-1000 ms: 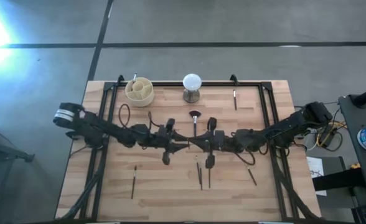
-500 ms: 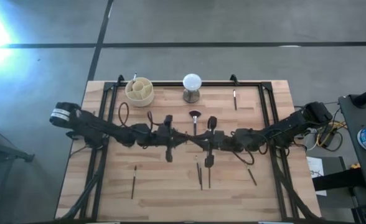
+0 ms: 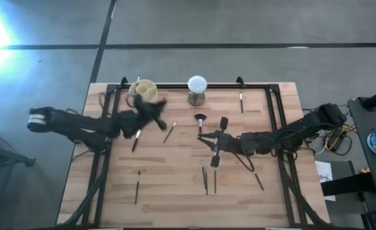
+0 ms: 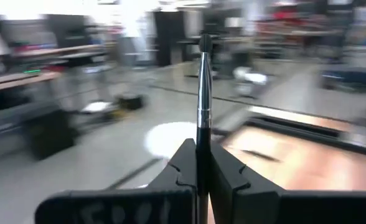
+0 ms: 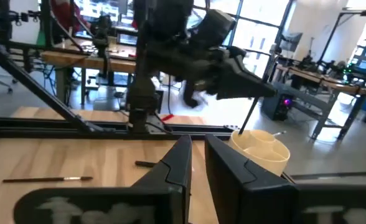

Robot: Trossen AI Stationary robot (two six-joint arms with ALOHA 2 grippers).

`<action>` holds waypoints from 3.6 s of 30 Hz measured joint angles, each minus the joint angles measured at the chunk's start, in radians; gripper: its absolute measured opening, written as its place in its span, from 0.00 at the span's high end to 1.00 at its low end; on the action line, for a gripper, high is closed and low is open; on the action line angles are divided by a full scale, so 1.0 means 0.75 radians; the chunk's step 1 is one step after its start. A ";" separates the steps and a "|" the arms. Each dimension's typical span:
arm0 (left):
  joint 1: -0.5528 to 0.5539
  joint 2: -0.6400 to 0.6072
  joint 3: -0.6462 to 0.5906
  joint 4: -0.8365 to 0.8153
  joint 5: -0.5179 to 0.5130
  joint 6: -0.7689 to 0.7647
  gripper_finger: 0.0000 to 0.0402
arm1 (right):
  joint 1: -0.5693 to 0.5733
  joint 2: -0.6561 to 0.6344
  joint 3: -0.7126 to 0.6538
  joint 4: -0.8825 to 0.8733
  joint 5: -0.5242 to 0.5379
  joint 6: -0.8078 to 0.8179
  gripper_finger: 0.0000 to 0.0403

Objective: Put items in baskets/containers
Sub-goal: Put the eyeshadow brush into the organizer

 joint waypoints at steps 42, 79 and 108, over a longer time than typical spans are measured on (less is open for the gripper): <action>1.170 0.246 -0.163 -0.095 0.412 -0.248 0.81 | 0.003 -0.002 -0.013 -0.006 -0.001 -0.060 0.98; -0.536 -0.212 -0.632 0.229 0.036 -0.317 1.00 | 0.207 0.252 0.020 -0.926 0.030 1.308 0.95; -0.590 0.103 -0.623 0.455 0.001 -0.391 1.00 | -0.002 0.715 0.498 -1.319 -0.297 1.327 0.77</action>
